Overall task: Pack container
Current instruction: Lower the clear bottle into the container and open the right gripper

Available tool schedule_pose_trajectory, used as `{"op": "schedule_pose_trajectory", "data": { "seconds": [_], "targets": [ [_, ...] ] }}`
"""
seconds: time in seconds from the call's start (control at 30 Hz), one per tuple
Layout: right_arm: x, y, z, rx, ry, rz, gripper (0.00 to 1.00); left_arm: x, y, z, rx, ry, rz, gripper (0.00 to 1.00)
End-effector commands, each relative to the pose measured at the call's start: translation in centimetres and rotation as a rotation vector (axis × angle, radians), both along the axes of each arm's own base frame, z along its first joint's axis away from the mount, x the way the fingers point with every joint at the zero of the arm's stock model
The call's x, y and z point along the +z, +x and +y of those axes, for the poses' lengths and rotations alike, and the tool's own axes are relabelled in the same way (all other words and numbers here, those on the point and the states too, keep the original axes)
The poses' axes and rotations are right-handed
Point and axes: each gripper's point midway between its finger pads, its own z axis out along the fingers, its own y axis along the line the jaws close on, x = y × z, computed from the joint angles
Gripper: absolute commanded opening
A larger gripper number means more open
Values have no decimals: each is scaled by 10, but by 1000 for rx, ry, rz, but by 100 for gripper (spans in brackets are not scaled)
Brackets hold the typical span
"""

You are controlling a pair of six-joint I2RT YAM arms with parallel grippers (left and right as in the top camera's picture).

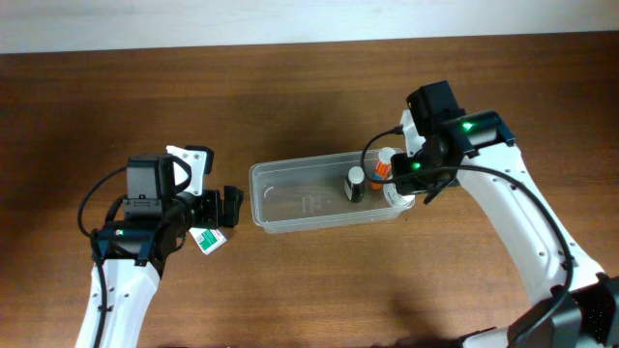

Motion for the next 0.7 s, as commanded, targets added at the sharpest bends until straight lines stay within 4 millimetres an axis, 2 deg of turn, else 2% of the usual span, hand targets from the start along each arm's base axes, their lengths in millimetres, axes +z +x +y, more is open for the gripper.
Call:
{"op": "schedule_pose_trajectory", "data": {
  "seconds": [0.0,0.43,0.6,0.63,0.67],
  "targets": [
    [-9,1,5,5,4,13,14,9,3,-3,-7,-11,-20,99],
    [-38,7,6,8,-18,80,16,9,3,-3,-8,-11,-21,100],
    [-41,7,6,8,-21,89,41,9,3,-3,-7,-11,-20,100],
    [-41,8,6,7,-20,87,49,9,3,-3,-8,-11,-20,99],
    [-41,8,6,8,-20,87,49,9,3,-3,-8,-11,-20,100]
  ]
}}
